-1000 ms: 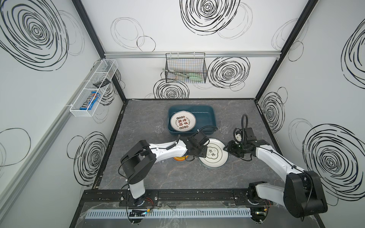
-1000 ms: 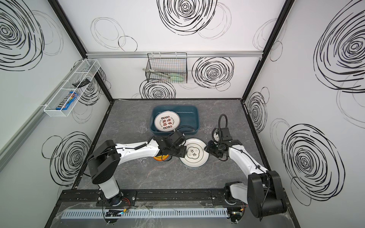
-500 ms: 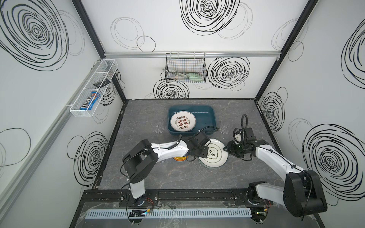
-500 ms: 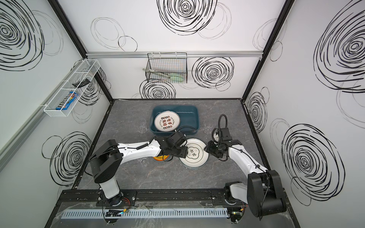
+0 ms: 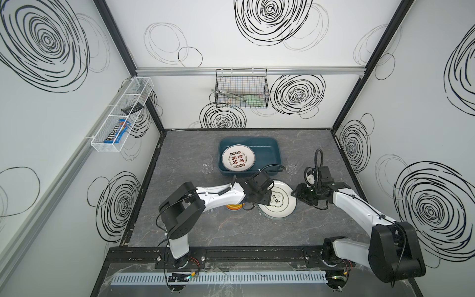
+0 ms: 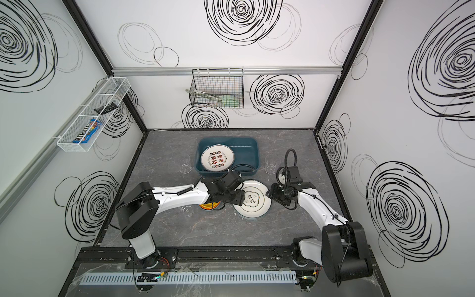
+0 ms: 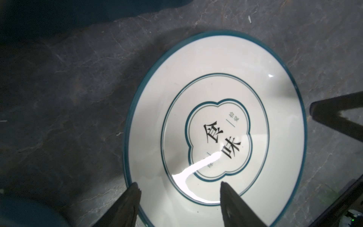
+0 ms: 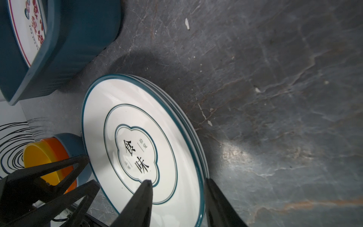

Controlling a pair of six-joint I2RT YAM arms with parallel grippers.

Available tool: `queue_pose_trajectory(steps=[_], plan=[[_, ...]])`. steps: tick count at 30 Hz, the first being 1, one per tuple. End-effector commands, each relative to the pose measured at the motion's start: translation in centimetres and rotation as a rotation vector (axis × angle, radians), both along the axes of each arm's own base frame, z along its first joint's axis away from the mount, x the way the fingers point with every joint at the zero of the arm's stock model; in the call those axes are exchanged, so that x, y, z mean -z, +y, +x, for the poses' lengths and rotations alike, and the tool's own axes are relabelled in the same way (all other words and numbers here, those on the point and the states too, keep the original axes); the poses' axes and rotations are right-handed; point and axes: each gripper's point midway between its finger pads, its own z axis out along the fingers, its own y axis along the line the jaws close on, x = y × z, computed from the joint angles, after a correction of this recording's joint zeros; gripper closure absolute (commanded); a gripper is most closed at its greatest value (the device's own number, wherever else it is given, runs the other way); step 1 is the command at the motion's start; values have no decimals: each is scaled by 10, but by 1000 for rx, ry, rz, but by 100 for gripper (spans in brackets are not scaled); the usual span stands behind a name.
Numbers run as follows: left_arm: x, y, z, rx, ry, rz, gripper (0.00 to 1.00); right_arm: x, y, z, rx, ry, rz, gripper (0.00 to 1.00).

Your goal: Place the mixed dishes into the plastic bin

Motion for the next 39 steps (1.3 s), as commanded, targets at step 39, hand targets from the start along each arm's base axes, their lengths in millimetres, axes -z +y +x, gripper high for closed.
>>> queue_pose_trajectory(steps=[39], plan=[[-16,6,9,-32,-60,14,36,5,-3,-2,5,7,-16,56]])
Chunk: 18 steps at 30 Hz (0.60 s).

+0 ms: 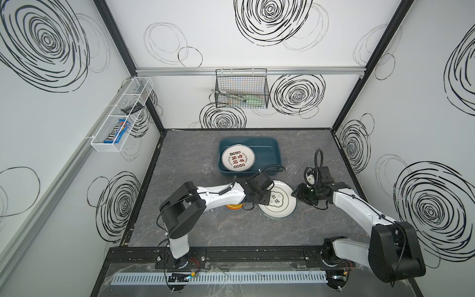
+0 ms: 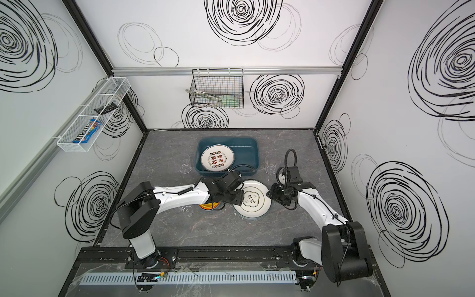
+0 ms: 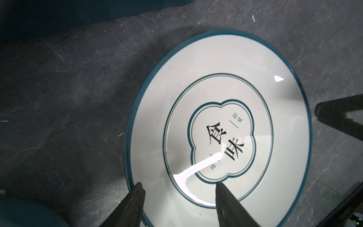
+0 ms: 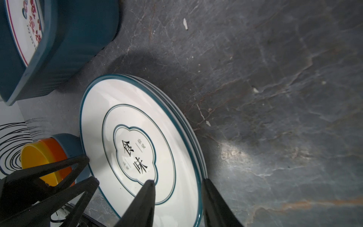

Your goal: Place the mixed dishes into the plastic bin

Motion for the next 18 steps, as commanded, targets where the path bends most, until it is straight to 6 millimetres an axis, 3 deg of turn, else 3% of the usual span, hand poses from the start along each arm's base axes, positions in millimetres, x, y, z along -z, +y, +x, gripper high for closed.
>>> queue_pose_trajectory(steps=[1,18], plan=[[-20,6,9,-29,-60,6,35,4,-2,-2,4,8,-9,56],[-4,3,9,-19,-20,12,34,3,-2,-1,5,5,-1,56]])
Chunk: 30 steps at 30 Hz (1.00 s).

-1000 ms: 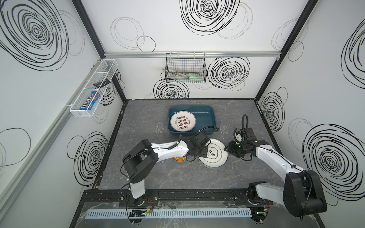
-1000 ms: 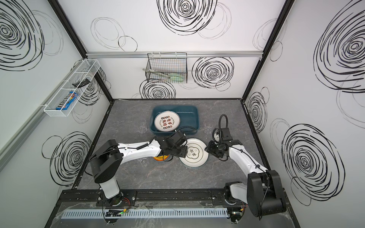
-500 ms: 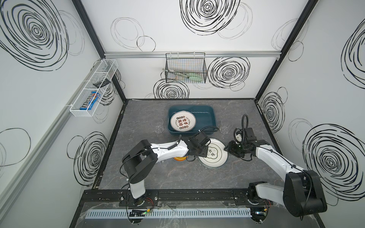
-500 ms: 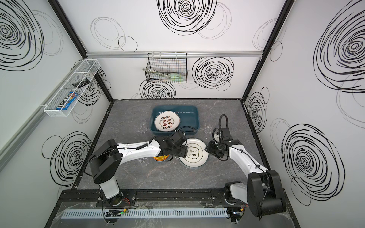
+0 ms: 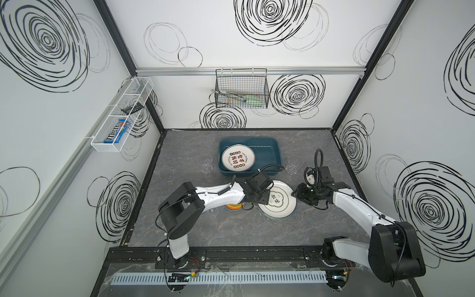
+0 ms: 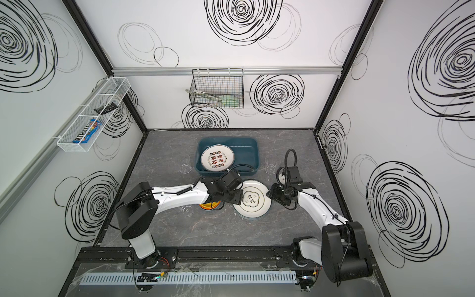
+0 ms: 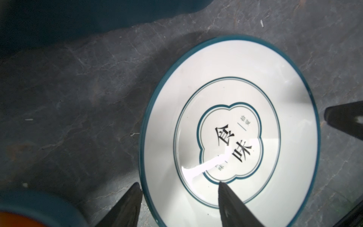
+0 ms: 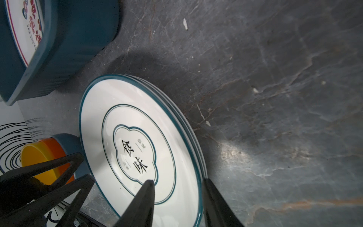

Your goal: Place the mixed dishes into the plastic bin

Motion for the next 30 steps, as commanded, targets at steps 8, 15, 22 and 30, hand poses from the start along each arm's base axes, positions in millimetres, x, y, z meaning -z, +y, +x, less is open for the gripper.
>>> queue_pose_trajectory(steps=[8,15,22,30], plan=[[0,-6,6,-2,-1,-16,35,2,-3,-1,5,2,3,55],[0,-7,6,-1,0,-20,35,2,-3,-1,7,2,5,56],[0,-9,6,2,1,-25,35,4,-5,-1,13,7,-6,54],[-1,-13,6,12,-4,-23,36,9,-8,-2,25,25,-22,51]])
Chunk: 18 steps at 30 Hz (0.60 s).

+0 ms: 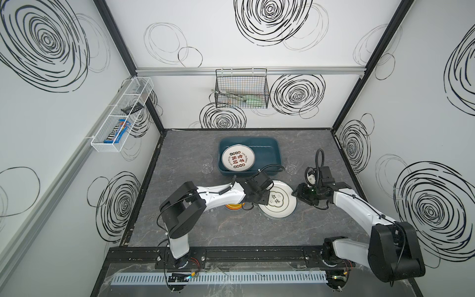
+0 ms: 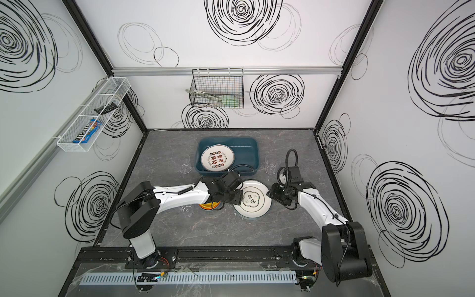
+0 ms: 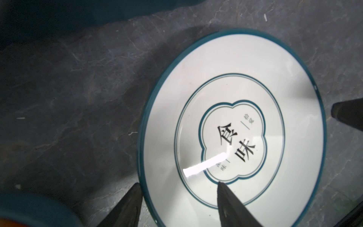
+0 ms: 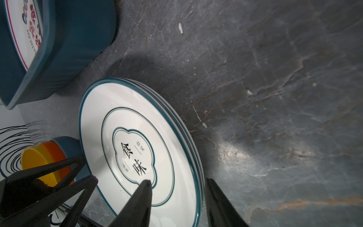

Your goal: Place the mixed dishes into the plastic bin

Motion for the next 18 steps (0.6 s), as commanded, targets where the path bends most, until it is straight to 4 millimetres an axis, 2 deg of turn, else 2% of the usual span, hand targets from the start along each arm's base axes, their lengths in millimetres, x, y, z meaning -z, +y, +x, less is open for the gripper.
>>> queue_pose_trajectory(steps=[1,18], plan=[[-5,-12,7,8,-16,-24,37,9,-4,-4,11,26,-18,51],[2,-21,3,34,0,-23,37,11,-4,-4,14,32,-21,50]])
